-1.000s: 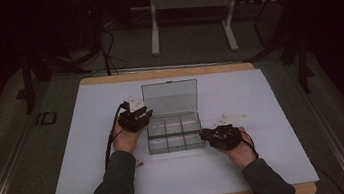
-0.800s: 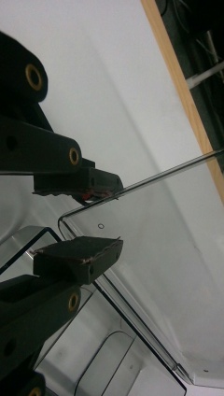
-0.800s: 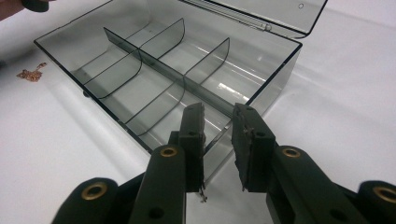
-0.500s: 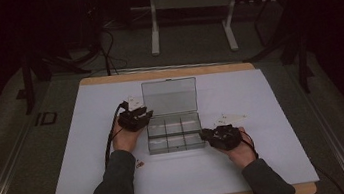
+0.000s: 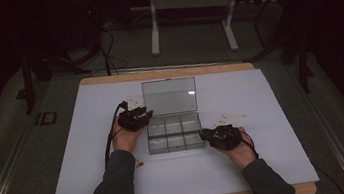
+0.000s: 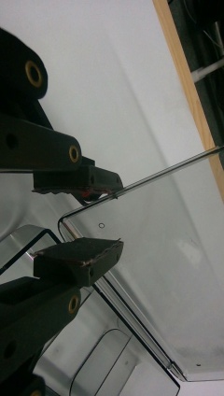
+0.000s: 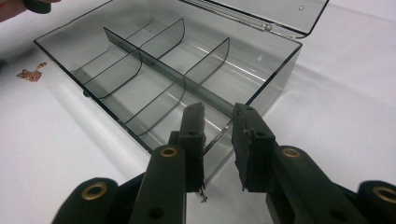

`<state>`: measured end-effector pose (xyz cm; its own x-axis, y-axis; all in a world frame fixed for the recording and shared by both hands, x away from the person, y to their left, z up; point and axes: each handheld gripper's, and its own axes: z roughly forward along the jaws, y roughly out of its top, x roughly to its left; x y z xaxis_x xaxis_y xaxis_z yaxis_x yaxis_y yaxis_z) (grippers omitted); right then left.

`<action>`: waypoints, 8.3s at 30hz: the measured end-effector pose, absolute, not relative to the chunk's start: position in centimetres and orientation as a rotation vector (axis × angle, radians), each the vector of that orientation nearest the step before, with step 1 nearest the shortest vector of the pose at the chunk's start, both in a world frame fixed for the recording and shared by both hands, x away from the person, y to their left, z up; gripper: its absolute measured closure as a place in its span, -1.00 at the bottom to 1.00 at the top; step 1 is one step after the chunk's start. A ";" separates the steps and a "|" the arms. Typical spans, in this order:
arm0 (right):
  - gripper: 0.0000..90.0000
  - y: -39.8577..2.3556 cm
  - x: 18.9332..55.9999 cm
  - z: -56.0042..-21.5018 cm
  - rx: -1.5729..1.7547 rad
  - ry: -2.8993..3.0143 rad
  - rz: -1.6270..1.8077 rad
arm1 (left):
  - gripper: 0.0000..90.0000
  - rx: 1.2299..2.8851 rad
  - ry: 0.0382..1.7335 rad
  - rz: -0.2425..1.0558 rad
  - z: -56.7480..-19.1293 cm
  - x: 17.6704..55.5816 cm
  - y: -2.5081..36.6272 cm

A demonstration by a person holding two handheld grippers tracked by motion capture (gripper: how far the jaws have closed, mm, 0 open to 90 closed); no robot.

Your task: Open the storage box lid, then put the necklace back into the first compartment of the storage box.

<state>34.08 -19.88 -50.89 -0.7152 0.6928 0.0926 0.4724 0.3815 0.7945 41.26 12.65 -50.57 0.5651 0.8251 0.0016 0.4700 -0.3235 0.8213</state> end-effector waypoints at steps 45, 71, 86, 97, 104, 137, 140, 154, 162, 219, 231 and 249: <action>0.63 -20.0 33.8 -51.0 1.028 2.386 1.257 | 0.41 1.935 1.073 0.490 -51.4 41.8 12.7; 0.63 -19.9 33.9 -51.0 1.022 2.385 1.254 | 0.38 1.946 1.035 0.504 -49.6 40.4 13.3; 0.62 -19.9 33.9 -51.0 1.016 2.387 1.248 | 0.37 1.989 1.006 0.489 -48.3 38.2 14.6; 0.61 -19.9 33.9 -51.0 1.011 2.388 1.244 | 0.37 2.058 0.977 0.465 -47.6 36.2 15.5; 0.61 -19.9 33.8 -51.0 1.011 2.390 1.242 | 0.37 2.085 0.978 0.445 -47.1 35.3 16.0; 0.59 -19.9 33.8 -51.0 1.013 2.389 1.246 | 0.37 2.249 0.928 0.415 -46.8 31.8 17.3; 0.59 -19.9 33.8 -51.0 1.014 2.389 1.245 | 0.37 2.265 0.925 0.415 -46.8 31.6 17.3; 0.58 -19.9 33.8 -51.0 1.013 2.389 1.244 | 0.35 2.352 0.869 0.403 -46.8 30.7 16.5; 0.58 -19.9 33.8 -51.0 1.012 2.389 1.244 | 0.34 2.406 0.847 0.385 -46.6 30.5 15.8; 0.57 -19.9 33.8 -51.1 1.018 2.390 1.250 | 0.54 2.852 0.747 0.202 -49.4 31.6 11.6; 0.57 -19.9 33.8 -51.1 1.019 2.390 1.250 | 0.70 2.884 0.762 0.089 -49.8 32.3 11.1; 0.57 -19.9 33.8 -51.1 1.019 2.391 1.252 | 0.91 2.849 0.820 0.068 -49.7 32.9 11.5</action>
<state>33.82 -19.92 -51.12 -0.7216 0.6863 0.0910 0.4657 0.3839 0.7974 32.86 11.45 -49.74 0.8472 0.5312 -0.0051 0.5232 -0.8327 0.1810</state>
